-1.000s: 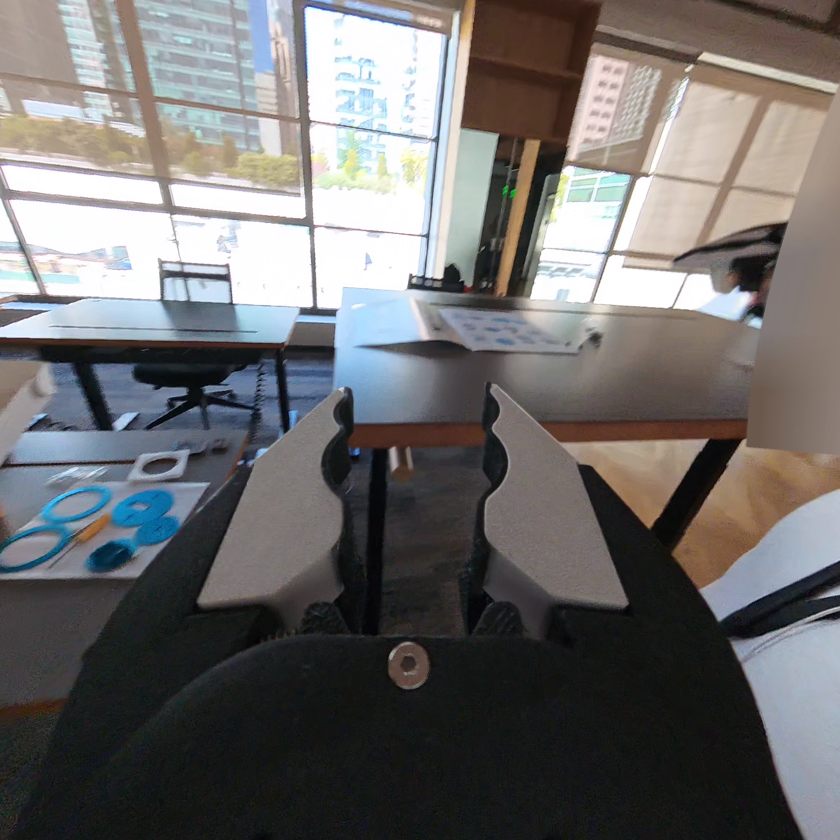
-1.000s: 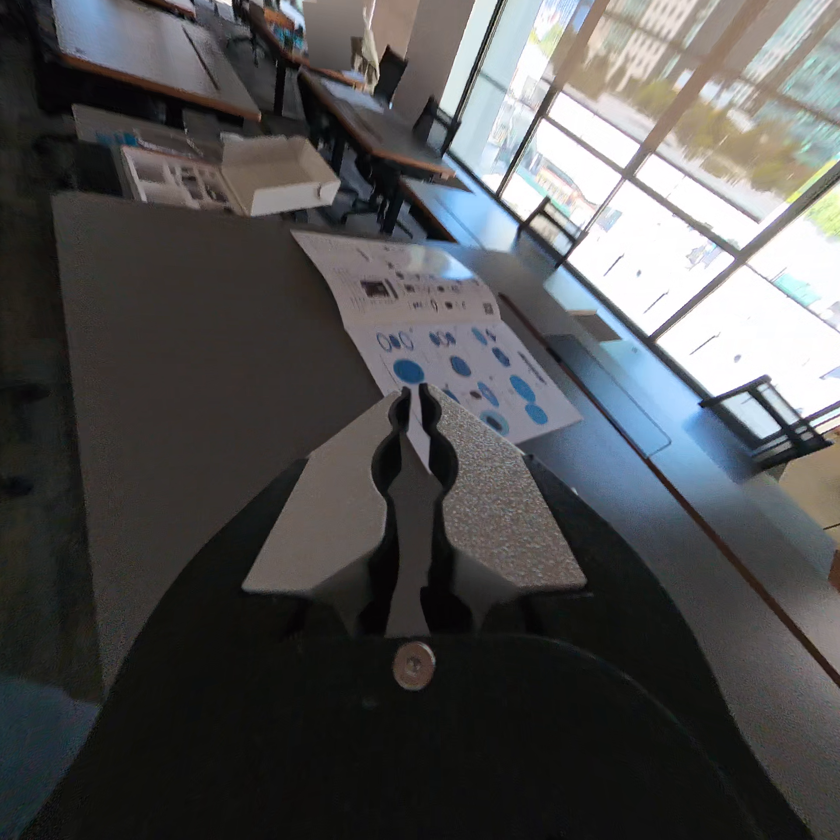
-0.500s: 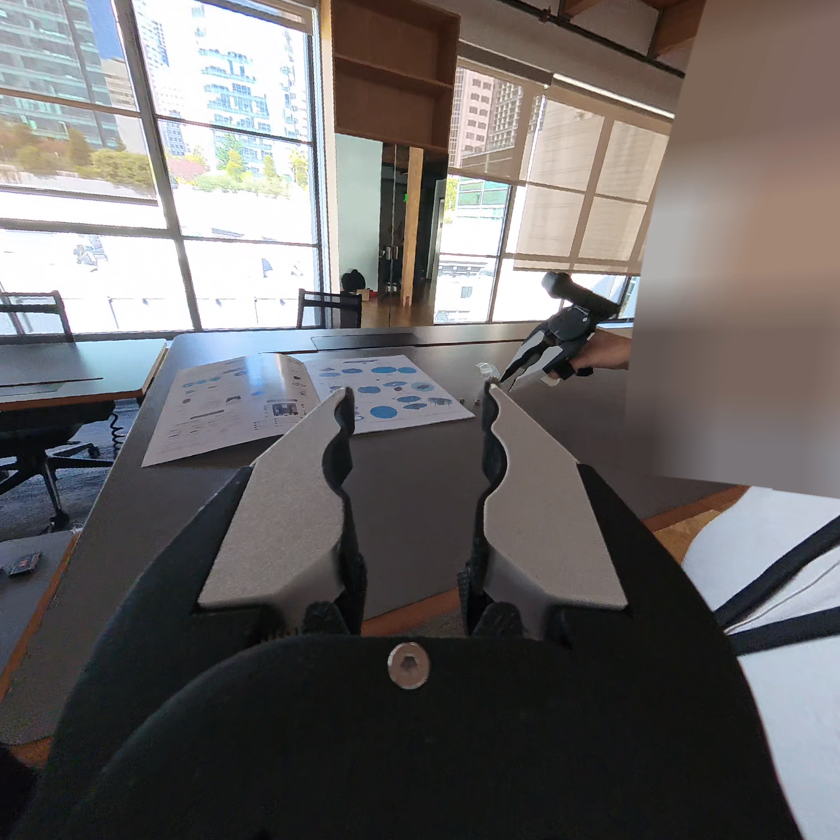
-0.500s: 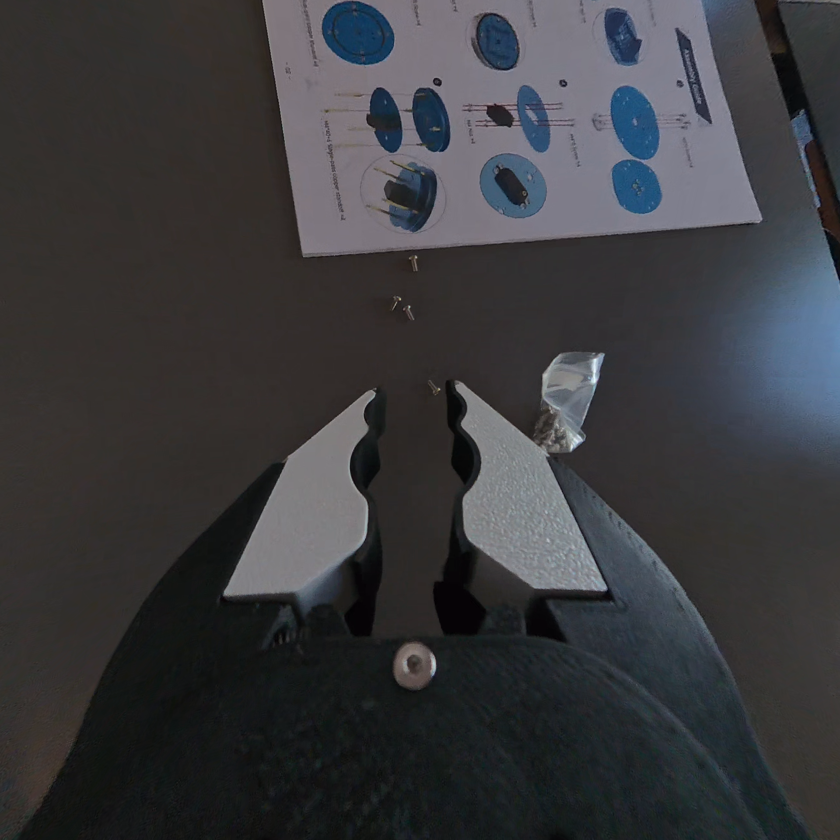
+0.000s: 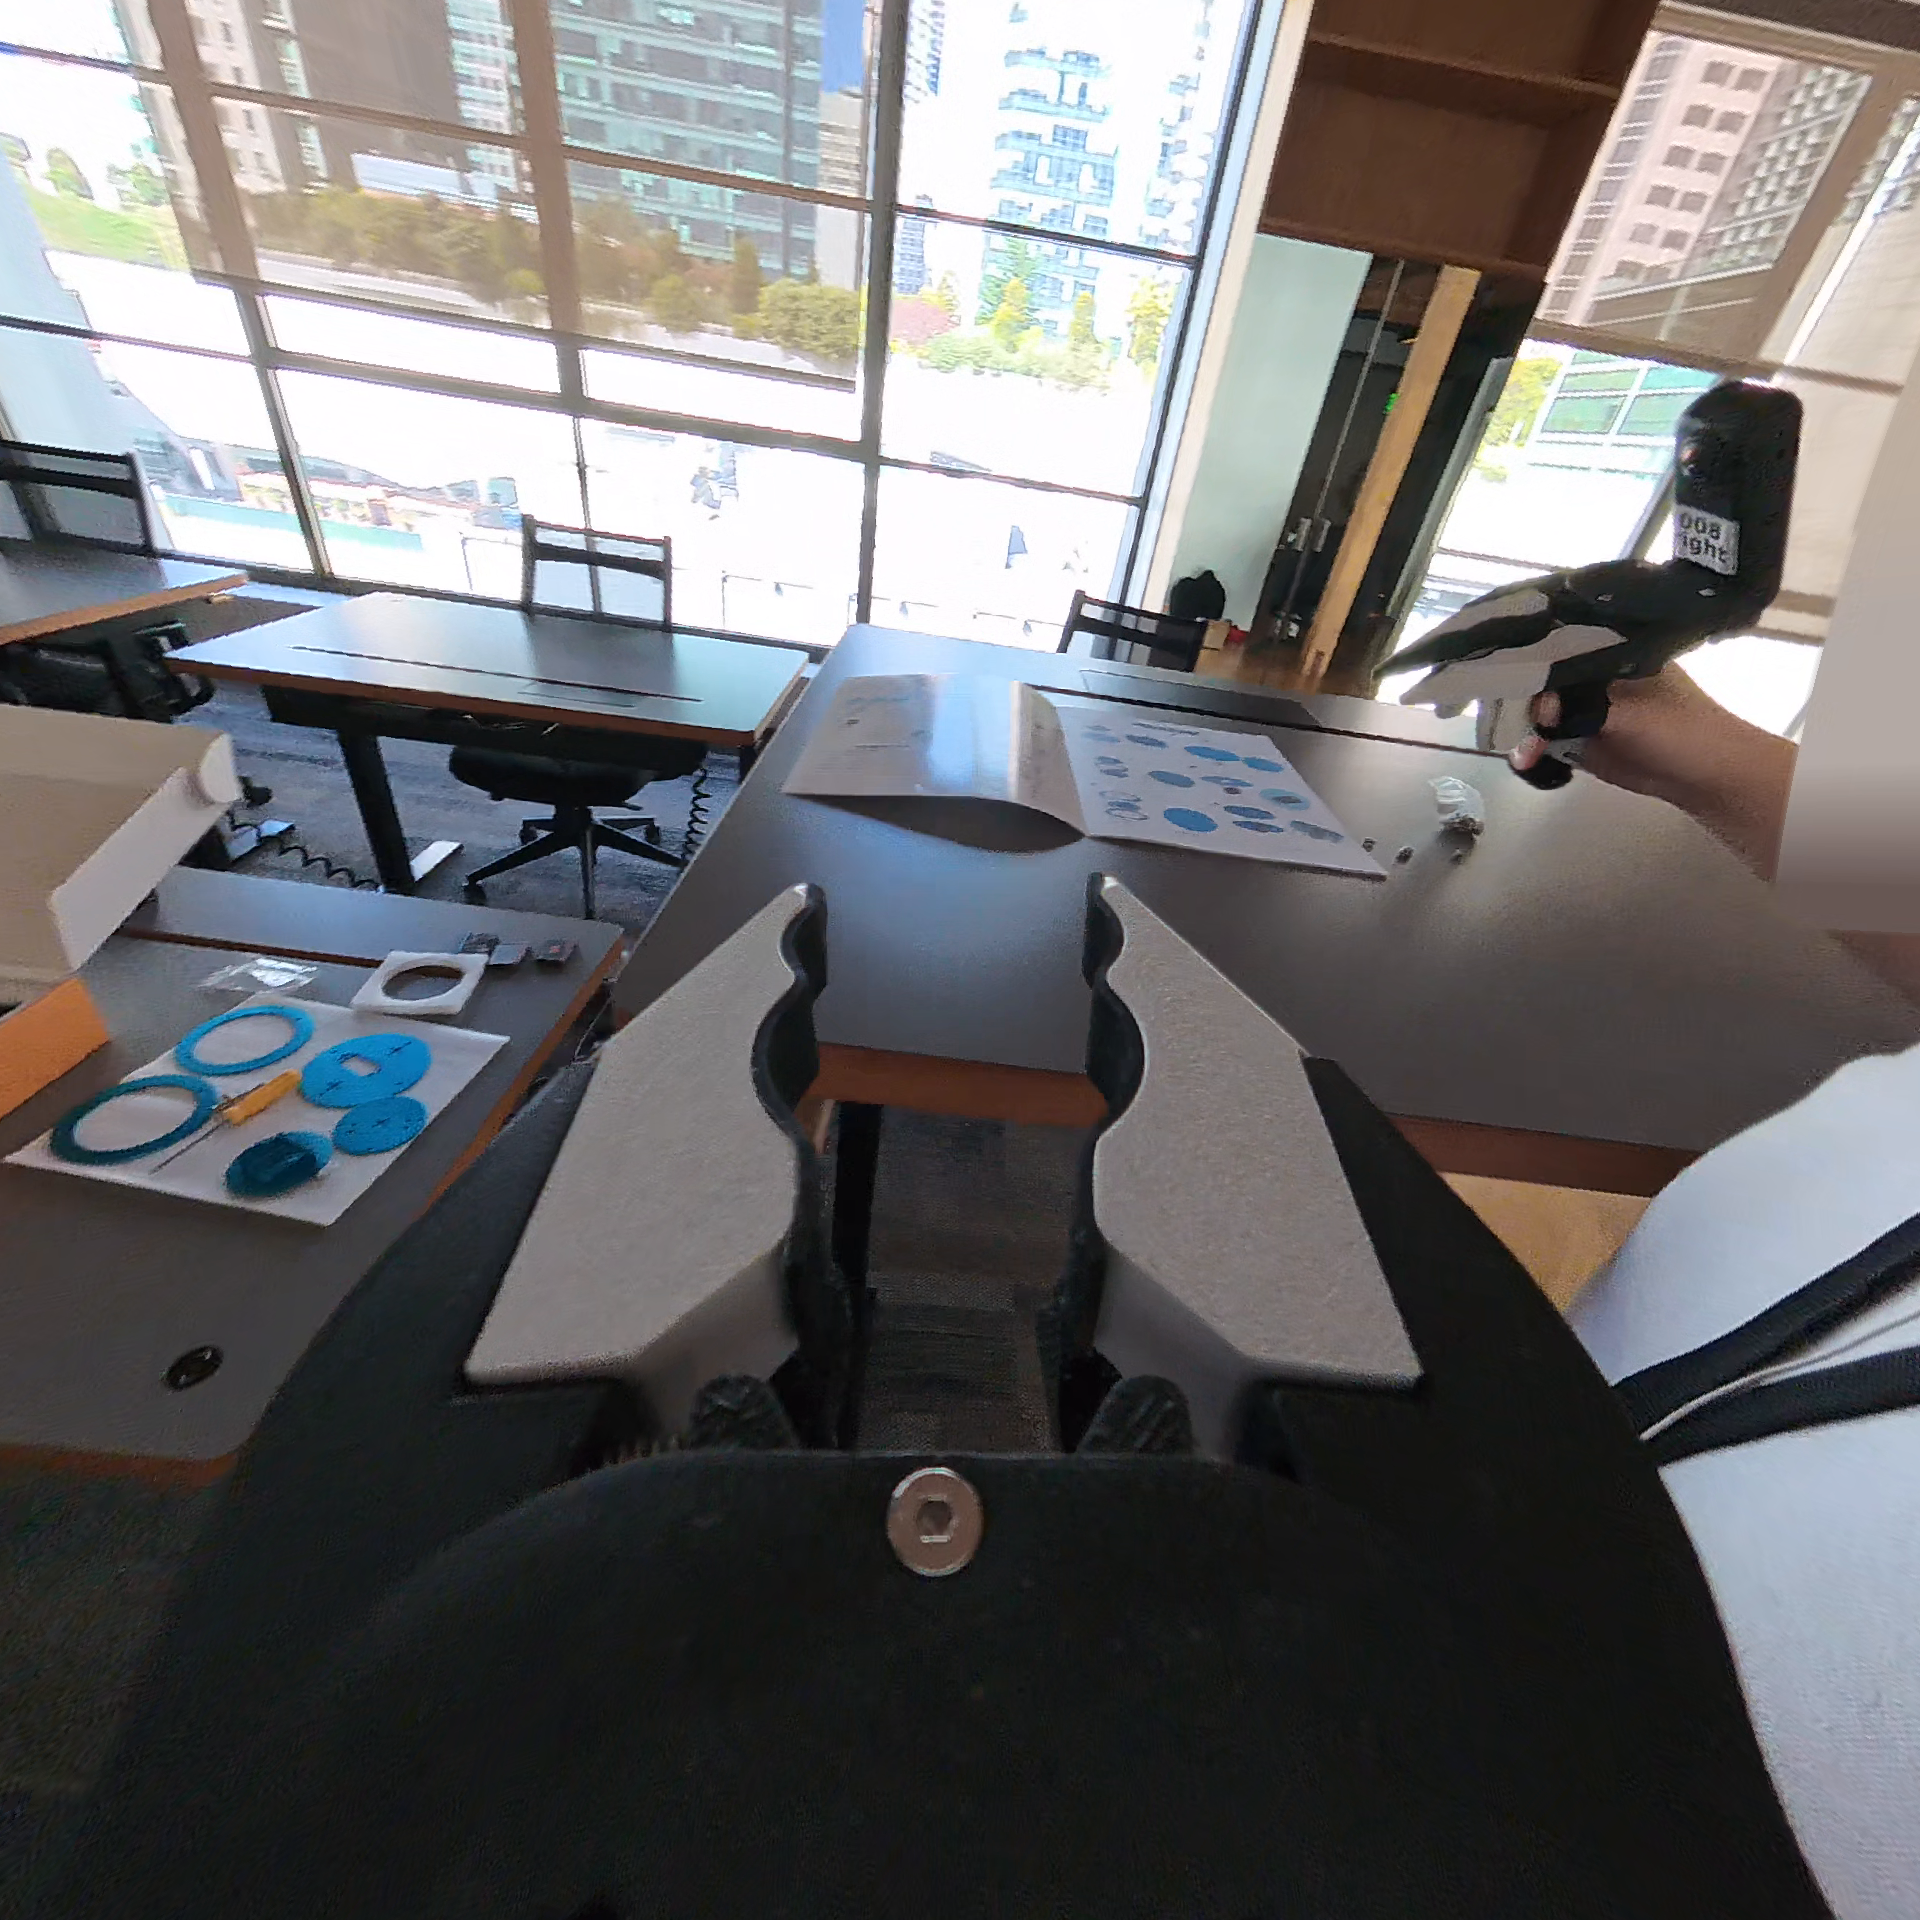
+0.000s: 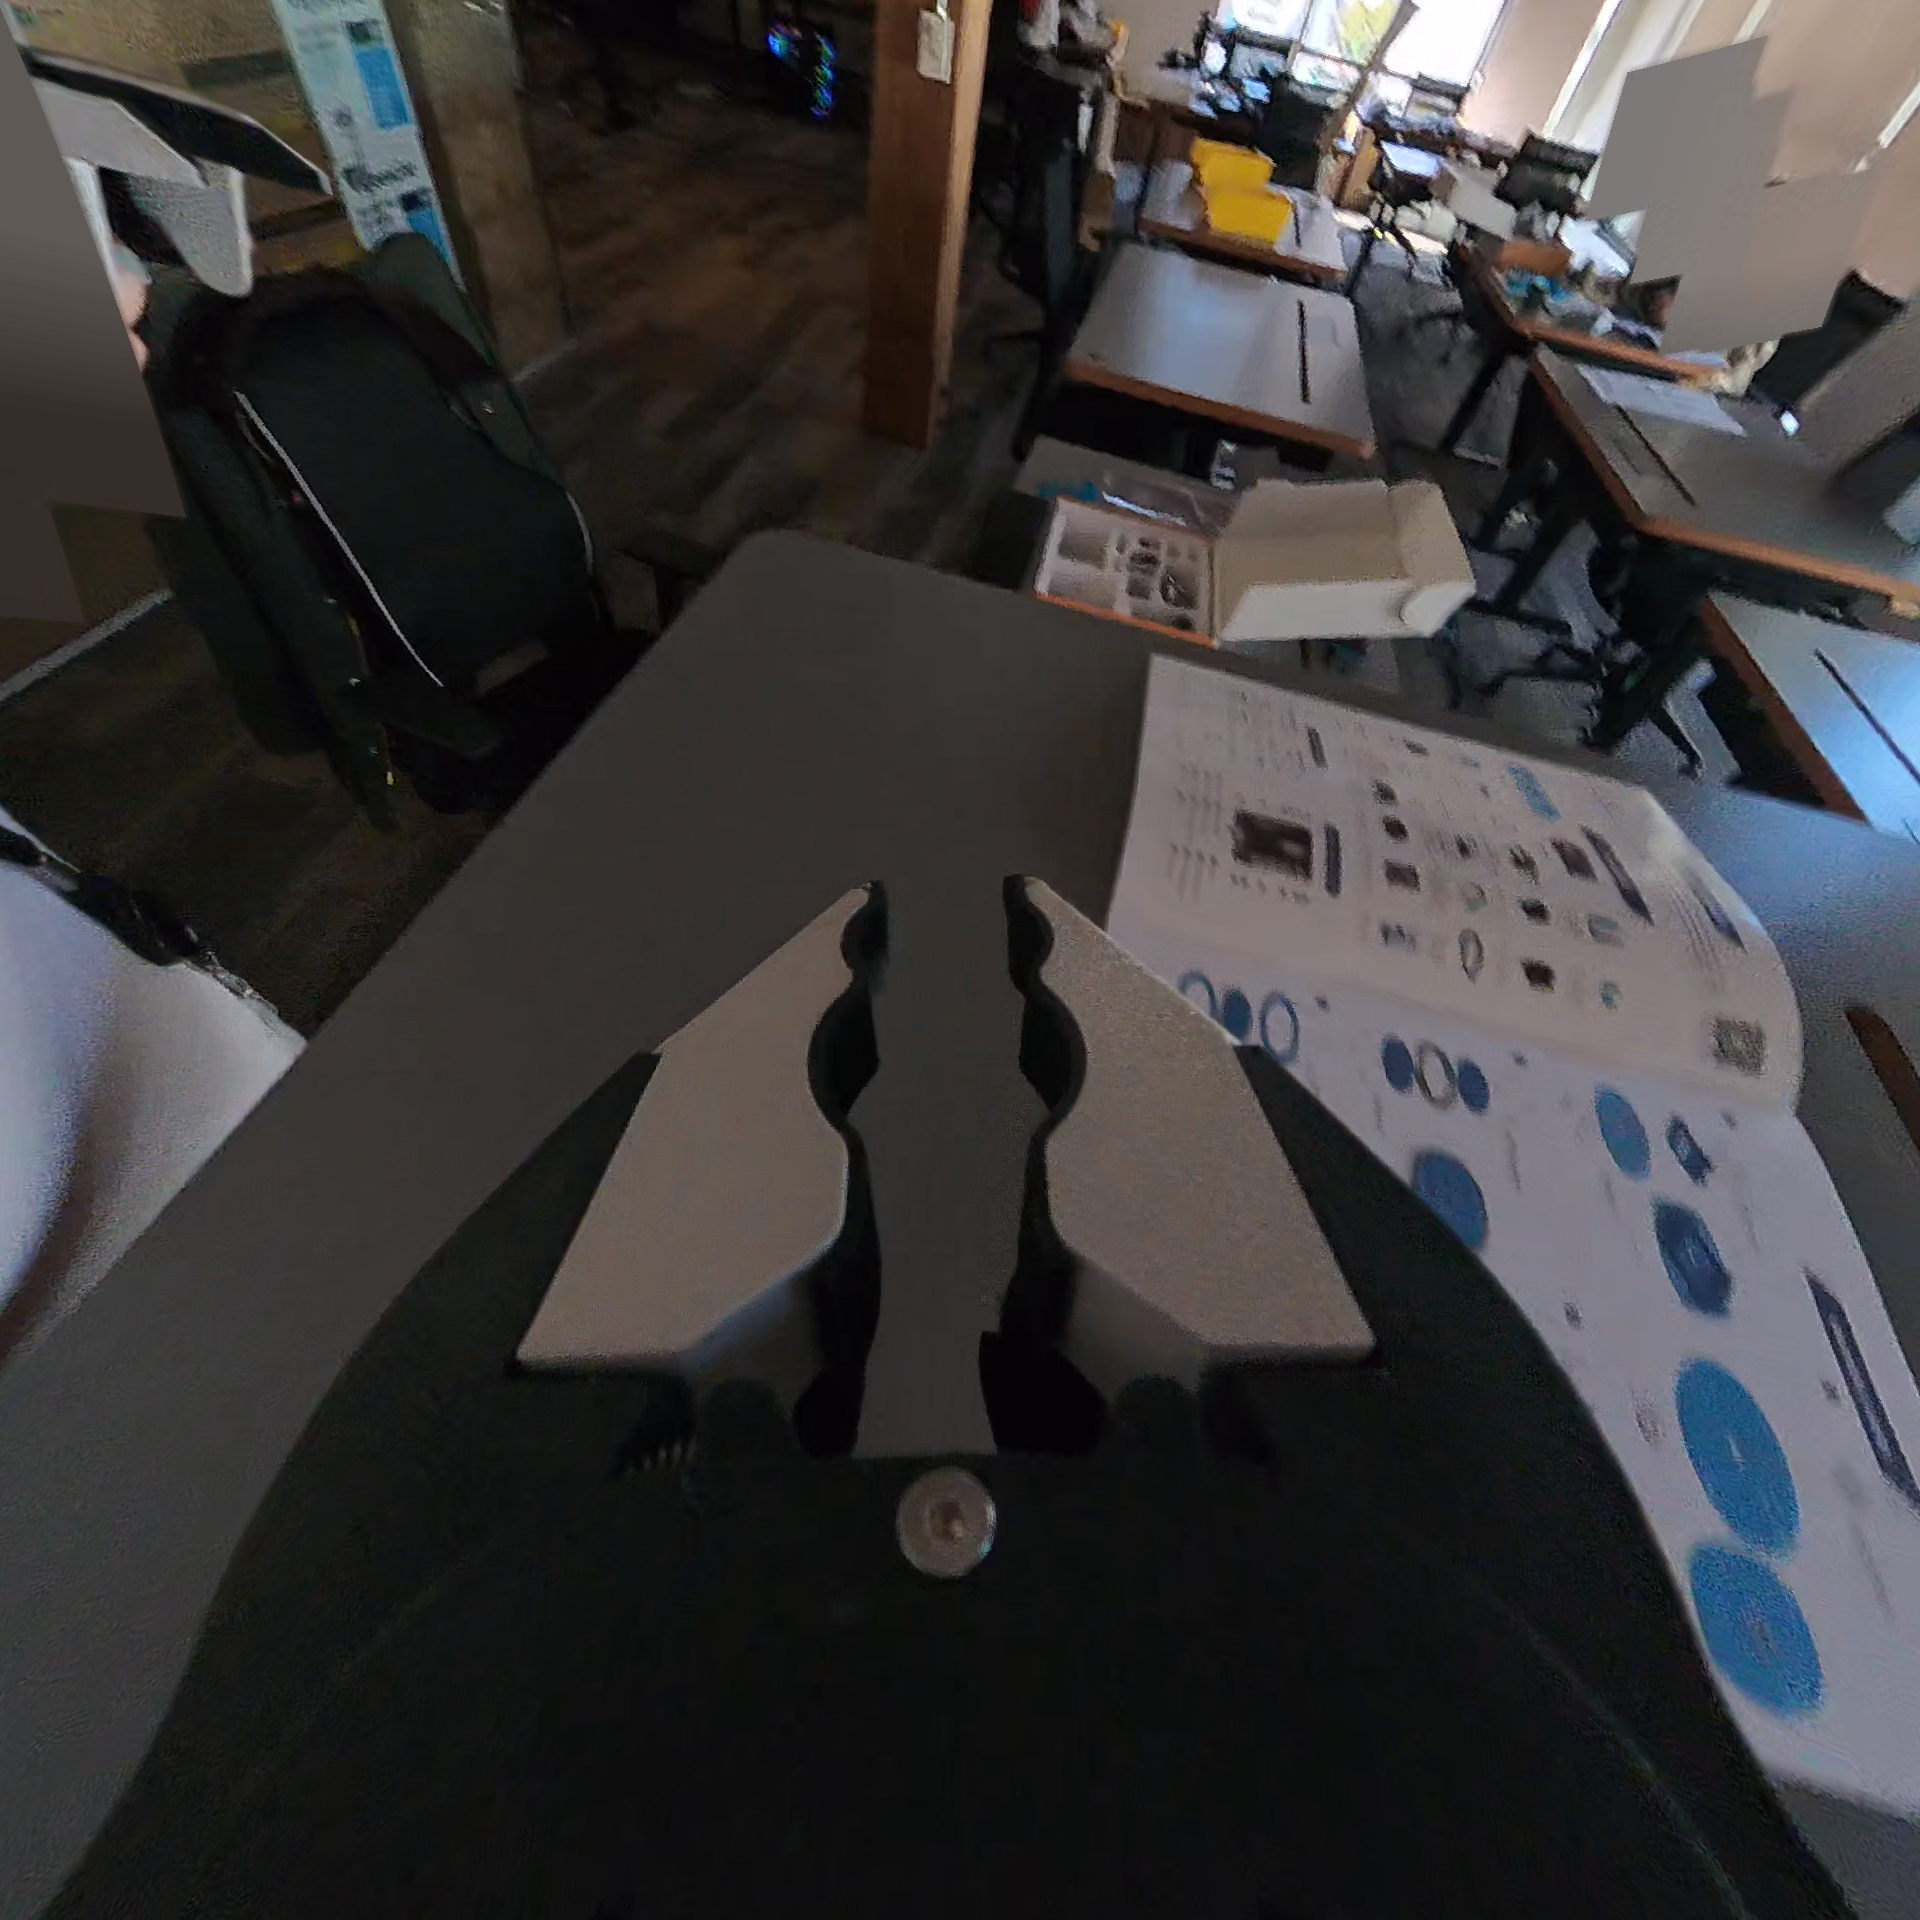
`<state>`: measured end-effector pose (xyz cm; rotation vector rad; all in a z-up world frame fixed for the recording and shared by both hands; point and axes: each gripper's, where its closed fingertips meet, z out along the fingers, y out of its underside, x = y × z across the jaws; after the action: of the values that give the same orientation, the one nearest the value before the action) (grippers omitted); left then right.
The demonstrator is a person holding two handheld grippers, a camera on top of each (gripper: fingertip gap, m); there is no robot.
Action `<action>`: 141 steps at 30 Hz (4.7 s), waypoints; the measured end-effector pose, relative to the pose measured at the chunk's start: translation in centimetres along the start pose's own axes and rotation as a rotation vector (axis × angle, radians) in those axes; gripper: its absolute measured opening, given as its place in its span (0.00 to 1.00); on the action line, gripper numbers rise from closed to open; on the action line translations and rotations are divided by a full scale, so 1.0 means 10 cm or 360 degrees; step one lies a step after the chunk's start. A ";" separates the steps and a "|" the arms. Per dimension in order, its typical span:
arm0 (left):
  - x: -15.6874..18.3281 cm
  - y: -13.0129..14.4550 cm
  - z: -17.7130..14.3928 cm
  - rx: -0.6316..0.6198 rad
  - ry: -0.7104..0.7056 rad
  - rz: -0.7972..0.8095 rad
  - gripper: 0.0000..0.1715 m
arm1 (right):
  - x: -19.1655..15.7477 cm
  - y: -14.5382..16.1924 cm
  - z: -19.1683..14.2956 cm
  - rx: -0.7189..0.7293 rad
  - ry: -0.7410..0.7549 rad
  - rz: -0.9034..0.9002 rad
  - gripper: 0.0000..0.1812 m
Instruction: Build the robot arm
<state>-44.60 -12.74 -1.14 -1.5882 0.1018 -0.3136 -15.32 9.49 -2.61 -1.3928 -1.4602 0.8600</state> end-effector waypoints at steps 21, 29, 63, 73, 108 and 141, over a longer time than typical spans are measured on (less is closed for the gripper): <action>-2.92 0.62 -2.16 -0.0173 -0.0413 -0.0025 0.14 | -2.27 -1.95 4.15 0.0631 -0.0637 0.0086 0.02; -3.83 0.38 -2.23 -0.0084 -0.0531 -0.0013 0.08 | -1.76 -1.90 4.78 0.0629 -0.0165 -0.0008 0.19; -5.15 0.62 1.47 -0.0223 0.0561 0.0264 0.27 | -0.46 -0.25 5.74 -0.0365 0.0931 0.0195 0.00; -3.50 0.50 1.52 -0.0254 0.1267 0.0196 0.26 | -1.31 -0.56 3.93 -0.0025 0.1544 0.0436 0.00; 0.08 0.40 1.58 -0.0228 0.1506 0.0020 0.24 | -0.35 1.06 -1.22 -0.0597 0.1399 0.0591 0.12; 2.02 0.44 2.95 -0.0386 0.1366 0.0299 0.22 | 0.53 1.76 -1.11 -0.0752 0.0101 0.0322 0.02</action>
<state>-17.03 10.33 -3.13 -1.5663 0.9726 -0.8411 1.49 15.65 -14.46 -1.9258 -1.5536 0.6039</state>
